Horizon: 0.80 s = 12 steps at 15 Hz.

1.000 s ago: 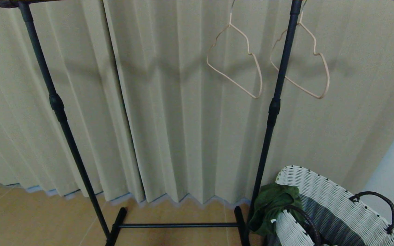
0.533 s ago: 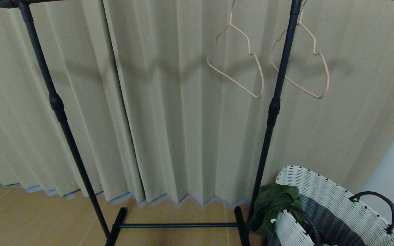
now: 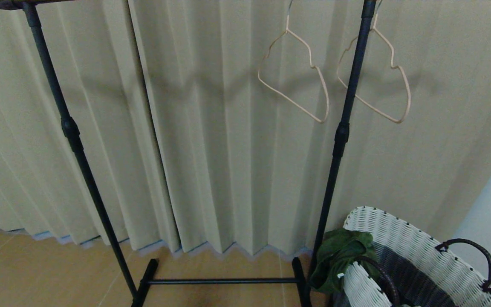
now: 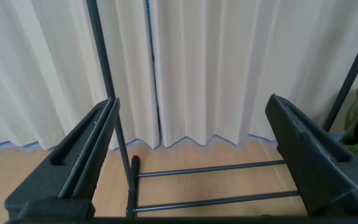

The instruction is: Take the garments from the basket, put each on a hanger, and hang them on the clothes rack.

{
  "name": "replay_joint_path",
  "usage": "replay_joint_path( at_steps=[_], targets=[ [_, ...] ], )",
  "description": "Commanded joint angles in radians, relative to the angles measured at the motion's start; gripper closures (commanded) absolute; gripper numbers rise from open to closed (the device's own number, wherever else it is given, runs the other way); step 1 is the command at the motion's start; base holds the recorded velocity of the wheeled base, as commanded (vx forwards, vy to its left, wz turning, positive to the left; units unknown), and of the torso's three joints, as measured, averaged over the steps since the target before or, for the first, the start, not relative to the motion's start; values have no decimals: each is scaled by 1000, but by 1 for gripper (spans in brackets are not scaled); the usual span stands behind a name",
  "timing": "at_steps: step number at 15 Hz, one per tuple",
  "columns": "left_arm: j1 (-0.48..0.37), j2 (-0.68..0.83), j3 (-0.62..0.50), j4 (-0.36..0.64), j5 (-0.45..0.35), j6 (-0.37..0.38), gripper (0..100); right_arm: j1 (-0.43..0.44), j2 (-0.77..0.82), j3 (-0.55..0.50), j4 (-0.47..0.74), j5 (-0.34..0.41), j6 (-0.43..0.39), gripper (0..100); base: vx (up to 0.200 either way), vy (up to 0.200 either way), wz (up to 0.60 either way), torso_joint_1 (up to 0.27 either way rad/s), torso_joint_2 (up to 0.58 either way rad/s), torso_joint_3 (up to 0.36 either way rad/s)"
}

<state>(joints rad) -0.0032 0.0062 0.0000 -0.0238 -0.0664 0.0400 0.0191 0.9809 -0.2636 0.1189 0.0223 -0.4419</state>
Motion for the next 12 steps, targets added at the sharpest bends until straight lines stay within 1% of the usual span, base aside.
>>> replay_joint_path(
  at_steps=[1, 2, 3, 5, 7, 9, 10, 11, 12],
  targets=[
    [0, 1, 0, 1, 0, 0, 0, 24, 220, 4, -31, 8, -24, 0, 0, 0, 0, 0, 0, 0],
    [0, 1, 0, -1, 0, 0, 0, 51, 291, 7, -67, 11, -23, 0, 0, 0, 0, 0, 0, 0],
    [0, 1, 0, -1, -1, 0, 0, 59, 318, 9, -85, 11, -23, 0, 0, 0, 0, 0, 0, 0],
    [0, 1, 0, -1, 0, 0, 0, 64, 398, 18, -140, 8, -26, 0, 0, 0, 0, 0, 0, 0],
    [0, 1, 0, -1, 0, 0, 0, 64, 463, 17, -162, 5, -24, 0, 0, 0, 0, 0, 0, 0],
    [0, 1, 0, -1, 0, 0, 0, 62, 547, 17, -214, -1, -24, 0, 0, 0, 0, 0, 0, 0],
    [0, 1, 0, -1, 0, 0, 0, 59, 584, 17, -262, -18, -24, 0, 0, 0, 0, 0, 0, 0],
    [0, 1, 0, -1, 0, 0, 0, 59, 619, 20, -300, -53, -24, 0, 0, 0, 0, 0, 0, 0],
    [0, 1, 0, -1, 0, 0, 0, 59, 633, 20, -311, -71, -24, 0, 0, 0, 0, 0, 0, 0]
  ],
)
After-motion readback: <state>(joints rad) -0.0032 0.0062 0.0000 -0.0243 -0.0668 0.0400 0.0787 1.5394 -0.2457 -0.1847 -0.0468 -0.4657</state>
